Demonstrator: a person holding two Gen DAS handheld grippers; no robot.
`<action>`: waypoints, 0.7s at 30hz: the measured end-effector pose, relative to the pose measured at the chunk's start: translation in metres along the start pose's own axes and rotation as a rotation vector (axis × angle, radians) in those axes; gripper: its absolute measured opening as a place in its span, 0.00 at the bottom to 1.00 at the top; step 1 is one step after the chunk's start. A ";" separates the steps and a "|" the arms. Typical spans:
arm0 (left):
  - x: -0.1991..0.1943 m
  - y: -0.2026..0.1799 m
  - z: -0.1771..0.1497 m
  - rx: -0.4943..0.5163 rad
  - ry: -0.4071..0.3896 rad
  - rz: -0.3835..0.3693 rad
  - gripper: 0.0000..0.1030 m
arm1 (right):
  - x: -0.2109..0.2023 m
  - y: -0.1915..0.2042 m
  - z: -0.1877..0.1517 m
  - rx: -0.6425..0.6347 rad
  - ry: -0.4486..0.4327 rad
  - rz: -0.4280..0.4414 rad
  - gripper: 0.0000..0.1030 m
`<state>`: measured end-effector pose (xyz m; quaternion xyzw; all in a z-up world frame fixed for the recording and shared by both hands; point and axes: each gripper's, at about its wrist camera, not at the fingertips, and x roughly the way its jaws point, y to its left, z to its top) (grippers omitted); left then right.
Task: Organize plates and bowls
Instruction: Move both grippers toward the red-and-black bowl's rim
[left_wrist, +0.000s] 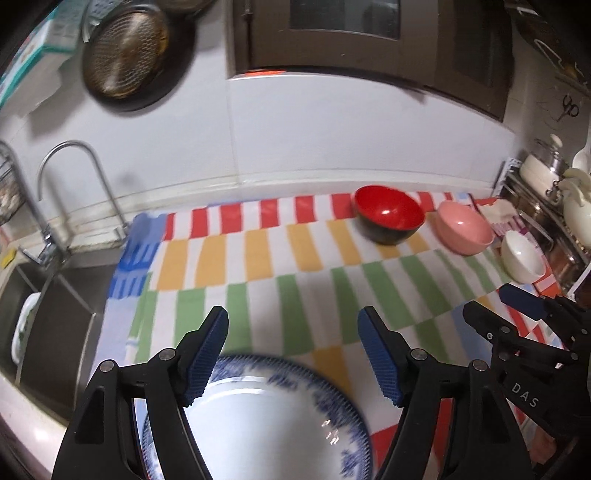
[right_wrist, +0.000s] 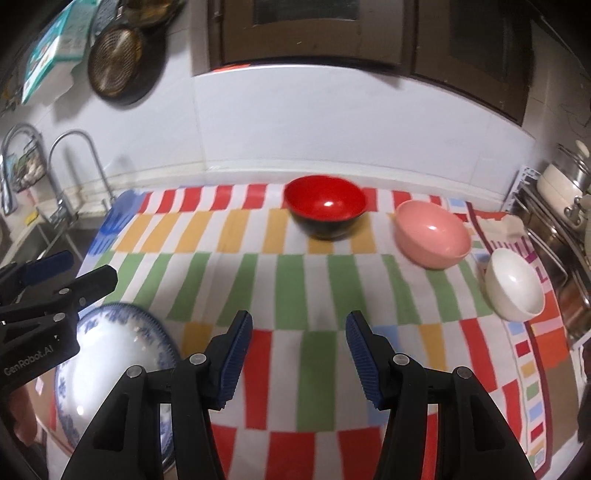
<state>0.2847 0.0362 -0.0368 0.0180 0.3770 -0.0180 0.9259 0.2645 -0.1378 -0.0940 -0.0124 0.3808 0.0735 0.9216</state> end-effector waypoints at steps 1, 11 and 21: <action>0.002 -0.004 0.005 0.006 0.000 -0.008 0.70 | 0.000 -0.004 0.003 0.004 -0.007 -0.005 0.52; 0.031 -0.032 0.055 0.077 -0.025 -0.037 0.70 | 0.020 -0.039 0.038 0.052 -0.037 -0.012 0.52; 0.079 -0.047 0.092 0.112 -0.012 -0.039 0.70 | 0.063 -0.065 0.075 0.098 -0.034 -0.010 0.52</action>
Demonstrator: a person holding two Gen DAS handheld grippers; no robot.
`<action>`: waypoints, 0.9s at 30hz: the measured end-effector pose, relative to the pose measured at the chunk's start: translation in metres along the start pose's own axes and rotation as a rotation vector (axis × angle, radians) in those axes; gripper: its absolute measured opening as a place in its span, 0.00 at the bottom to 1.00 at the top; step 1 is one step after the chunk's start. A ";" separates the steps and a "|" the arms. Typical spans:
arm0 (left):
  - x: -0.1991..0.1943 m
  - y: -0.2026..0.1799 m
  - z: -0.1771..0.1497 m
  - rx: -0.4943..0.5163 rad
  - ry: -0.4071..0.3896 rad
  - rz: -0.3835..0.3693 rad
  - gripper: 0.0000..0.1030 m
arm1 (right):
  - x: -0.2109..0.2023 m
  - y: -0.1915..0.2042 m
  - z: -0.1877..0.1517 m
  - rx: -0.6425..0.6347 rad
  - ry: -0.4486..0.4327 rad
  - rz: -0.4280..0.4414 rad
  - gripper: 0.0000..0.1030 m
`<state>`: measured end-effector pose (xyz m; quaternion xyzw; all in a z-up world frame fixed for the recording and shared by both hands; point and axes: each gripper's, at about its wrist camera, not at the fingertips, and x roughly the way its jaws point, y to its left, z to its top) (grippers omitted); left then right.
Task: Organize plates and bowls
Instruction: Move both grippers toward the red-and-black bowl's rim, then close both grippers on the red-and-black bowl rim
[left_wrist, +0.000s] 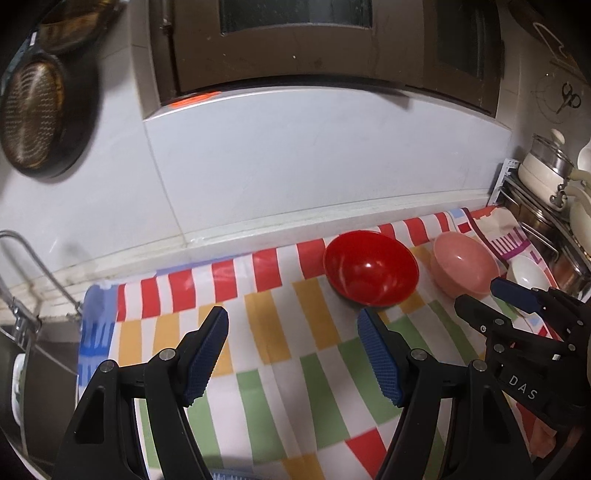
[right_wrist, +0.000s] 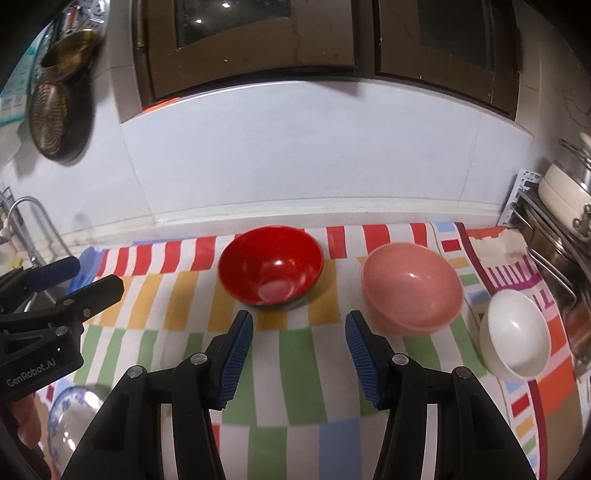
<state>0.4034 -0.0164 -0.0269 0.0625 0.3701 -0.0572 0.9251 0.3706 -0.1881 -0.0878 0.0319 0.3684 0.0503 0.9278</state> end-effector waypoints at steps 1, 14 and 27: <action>0.006 -0.001 0.003 0.003 0.003 0.000 0.70 | 0.006 -0.001 0.003 0.003 0.002 0.002 0.52; 0.082 -0.009 0.026 0.026 0.097 -0.034 0.65 | 0.071 -0.014 0.026 0.042 0.057 0.016 0.45; 0.143 -0.024 0.031 0.060 0.184 -0.053 0.55 | 0.127 -0.023 0.033 0.065 0.143 0.001 0.39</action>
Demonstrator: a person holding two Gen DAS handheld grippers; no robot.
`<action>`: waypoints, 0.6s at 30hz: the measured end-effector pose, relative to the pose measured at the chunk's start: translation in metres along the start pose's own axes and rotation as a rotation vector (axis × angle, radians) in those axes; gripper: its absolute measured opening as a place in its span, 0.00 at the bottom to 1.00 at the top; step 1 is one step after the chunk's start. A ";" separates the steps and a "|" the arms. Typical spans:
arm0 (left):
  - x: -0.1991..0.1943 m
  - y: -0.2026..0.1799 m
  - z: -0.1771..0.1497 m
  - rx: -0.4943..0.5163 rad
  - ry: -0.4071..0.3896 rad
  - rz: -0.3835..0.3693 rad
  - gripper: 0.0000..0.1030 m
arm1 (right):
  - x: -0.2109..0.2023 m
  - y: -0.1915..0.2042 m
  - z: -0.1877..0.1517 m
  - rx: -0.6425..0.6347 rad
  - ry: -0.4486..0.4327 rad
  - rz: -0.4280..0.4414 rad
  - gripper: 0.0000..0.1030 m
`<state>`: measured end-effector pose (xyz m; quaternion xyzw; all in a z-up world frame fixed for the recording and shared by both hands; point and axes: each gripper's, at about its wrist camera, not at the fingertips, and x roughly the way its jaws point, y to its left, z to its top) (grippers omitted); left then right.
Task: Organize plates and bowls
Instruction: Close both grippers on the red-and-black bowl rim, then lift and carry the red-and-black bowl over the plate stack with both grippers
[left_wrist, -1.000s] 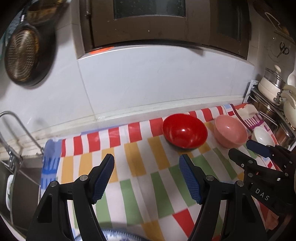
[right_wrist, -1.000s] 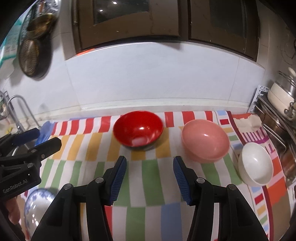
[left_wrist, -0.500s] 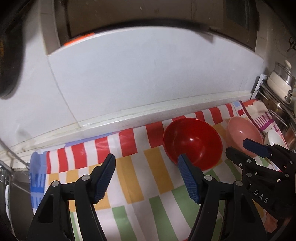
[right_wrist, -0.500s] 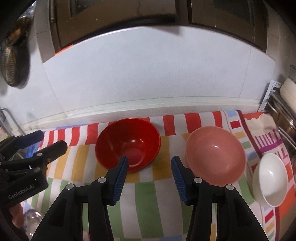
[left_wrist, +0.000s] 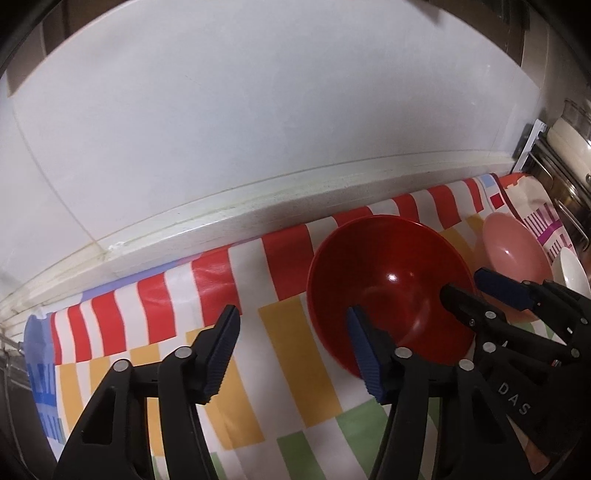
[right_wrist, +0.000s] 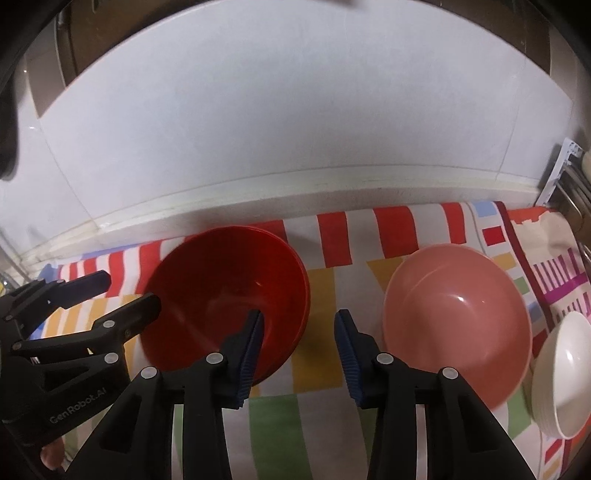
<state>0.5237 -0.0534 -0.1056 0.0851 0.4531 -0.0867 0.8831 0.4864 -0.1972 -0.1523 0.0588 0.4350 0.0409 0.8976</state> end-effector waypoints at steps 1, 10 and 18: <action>0.004 -0.001 0.001 0.001 0.003 -0.001 0.53 | 0.003 -0.001 0.000 0.003 0.005 0.004 0.37; 0.023 -0.006 0.007 -0.011 0.037 -0.020 0.38 | 0.020 0.002 0.004 -0.011 0.038 0.003 0.28; 0.033 -0.013 0.008 0.018 0.051 -0.021 0.16 | 0.025 0.004 0.005 -0.010 0.060 0.009 0.17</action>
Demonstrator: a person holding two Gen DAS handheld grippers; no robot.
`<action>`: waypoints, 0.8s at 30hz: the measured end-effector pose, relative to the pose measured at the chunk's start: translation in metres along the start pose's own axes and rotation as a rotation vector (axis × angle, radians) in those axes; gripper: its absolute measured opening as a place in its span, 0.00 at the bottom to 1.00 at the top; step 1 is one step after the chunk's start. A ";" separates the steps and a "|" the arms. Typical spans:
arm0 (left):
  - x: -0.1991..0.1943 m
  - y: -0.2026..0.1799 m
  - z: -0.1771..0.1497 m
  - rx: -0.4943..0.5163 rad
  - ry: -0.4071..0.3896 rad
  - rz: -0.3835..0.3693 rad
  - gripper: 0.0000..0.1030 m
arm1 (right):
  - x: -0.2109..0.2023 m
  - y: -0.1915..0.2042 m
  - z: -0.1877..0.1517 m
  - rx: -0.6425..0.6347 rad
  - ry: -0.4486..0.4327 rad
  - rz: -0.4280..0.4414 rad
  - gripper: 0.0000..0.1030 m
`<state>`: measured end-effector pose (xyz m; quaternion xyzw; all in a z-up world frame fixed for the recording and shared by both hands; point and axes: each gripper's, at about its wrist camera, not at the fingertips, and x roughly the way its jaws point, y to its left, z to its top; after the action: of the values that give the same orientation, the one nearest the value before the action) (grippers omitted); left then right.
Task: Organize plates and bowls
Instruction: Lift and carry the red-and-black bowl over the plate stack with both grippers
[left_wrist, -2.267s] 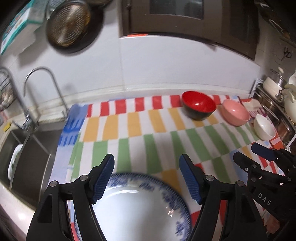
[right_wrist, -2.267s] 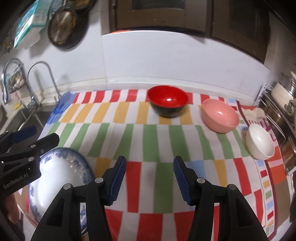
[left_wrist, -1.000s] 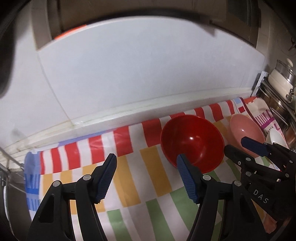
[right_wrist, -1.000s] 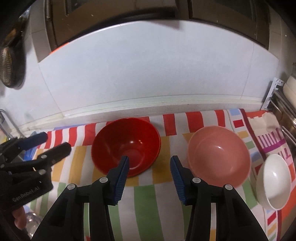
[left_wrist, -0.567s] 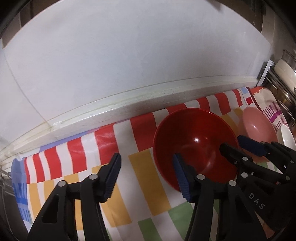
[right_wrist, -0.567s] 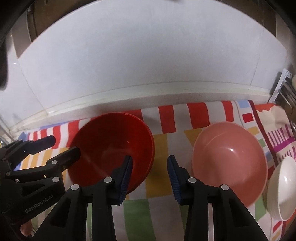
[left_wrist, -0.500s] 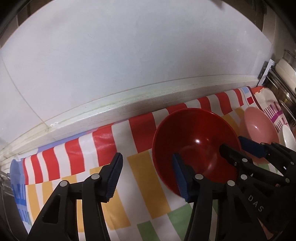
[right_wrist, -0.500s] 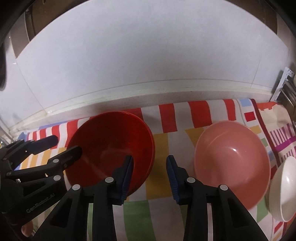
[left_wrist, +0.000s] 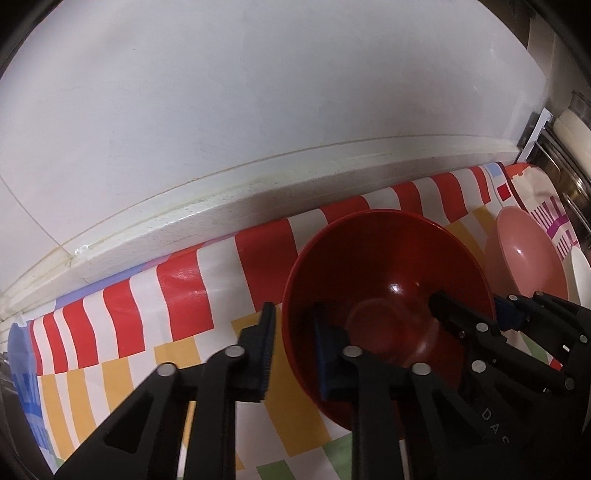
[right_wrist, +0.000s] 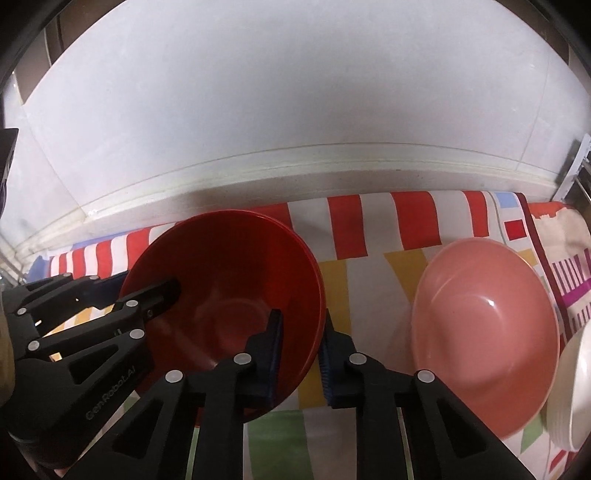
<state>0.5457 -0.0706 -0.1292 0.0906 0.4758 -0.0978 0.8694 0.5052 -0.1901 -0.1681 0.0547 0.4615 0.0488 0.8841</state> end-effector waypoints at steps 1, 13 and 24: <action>0.001 0.000 0.000 0.004 0.000 -0.003 0.14 | 0.000 0.000 0.000 0.002 -0.001 -0.003 0.17; -0.008 -0.005 -0.006 -0.015 0.004 -0.013 0.14 | -0.007 0.004 0.002 0.022 0.010 -0.010 0.15; -0.062 -0.016 -0.037 -0.044 -0.036 -0.044 0.13 | -0.058 0.006 -0.018 0.014 -0.016 -0.008 0.15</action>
<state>0.4790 -0.0716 -0.0976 0.0590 0.4639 -0.1079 0.8773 0.4571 -0.1916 -0.1307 0.0594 0.4550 0.0418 0.8875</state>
